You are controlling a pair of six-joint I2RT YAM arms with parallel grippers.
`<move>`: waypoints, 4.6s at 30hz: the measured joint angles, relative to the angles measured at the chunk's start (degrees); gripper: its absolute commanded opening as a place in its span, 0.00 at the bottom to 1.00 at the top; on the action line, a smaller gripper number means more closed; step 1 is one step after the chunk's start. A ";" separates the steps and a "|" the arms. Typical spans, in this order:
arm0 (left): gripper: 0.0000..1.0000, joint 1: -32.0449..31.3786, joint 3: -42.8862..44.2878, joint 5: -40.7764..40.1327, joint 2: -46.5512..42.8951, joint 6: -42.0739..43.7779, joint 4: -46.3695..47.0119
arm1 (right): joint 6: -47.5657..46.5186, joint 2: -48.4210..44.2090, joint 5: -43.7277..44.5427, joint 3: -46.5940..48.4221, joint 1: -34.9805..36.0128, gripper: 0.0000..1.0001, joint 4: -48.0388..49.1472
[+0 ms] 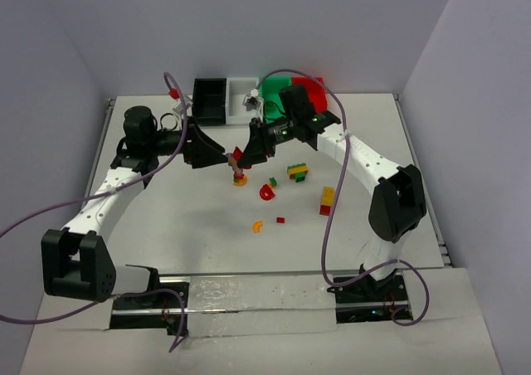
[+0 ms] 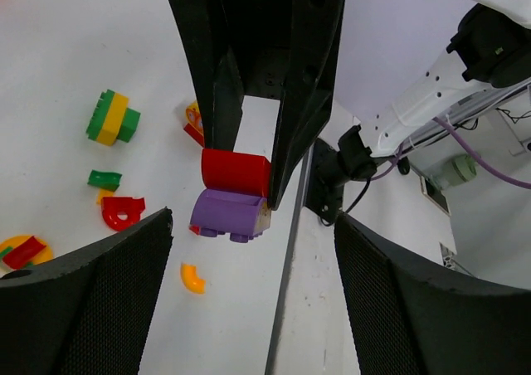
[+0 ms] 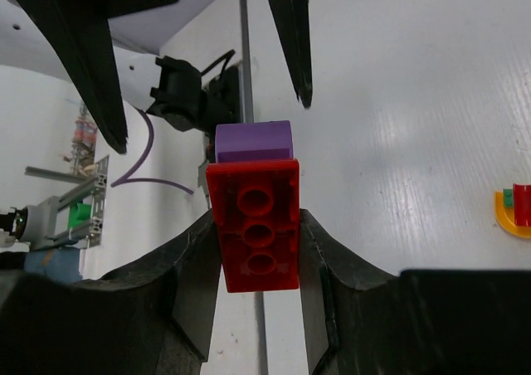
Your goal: Sort the legos into containers by color
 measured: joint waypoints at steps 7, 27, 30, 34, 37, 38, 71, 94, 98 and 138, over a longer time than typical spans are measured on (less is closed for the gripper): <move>0.73 -1.42 0.00 0.08 0.29 -2.47 0.71 | 2.44 0.00 -1.30 0.00 0.00 0.00 2.47; 0.00 -2.80 0.38 0.78 3.19 -2.51 -0.03 | 4.49 -0.07 -4.47 -1.00 -0.57 0.00 4.47; 0.00 -2.84 1.24 0.12 3.71 0.42 -3.28 | 6.12 -0.07 -5.70 -2.32 -1.41 0.00 6.96; 0.00 -1.15 1.55 -0.26 3.85 7.10 -10.38 | 8.98 -0.09 -7.30 -3.13 -5.79 0.00 9.45; 0.00 0.89 1.55 -0.71 4.02 12.62 -16.44 | 10.01 -0.09 -7.96 -3.13 -10.14 0.00 10.57; 0.00 1.48 1.56 -0.89 4.05 14.30 -18.39 | 10.11 -0.09 -7.92 -3.12 -11.34 0.00 10.70; 0.00 3.78 8.70 -30.40 6.51 19.72 -24.46 | -4.72 37.00 72.02 34.30 -18.75 0.44 4.96; 0.00 -6.18 35.19 -52.42 28.80 26.47 -12.05 | -3.94 25.33 69.86 24.38 -16.40 1.00 5.93; 0.00 -8.80 43.13 -57.92 38.89 27.50 -5.81 | -4.90 12.52 68.69 13.62 -16.26 1.00 6.62; 0.82 -11.17 60.20 -74.95 58.98 37.09 1.03 | -6.55 -13.08 56.90 -11.97 -17.34 0.95 -19.97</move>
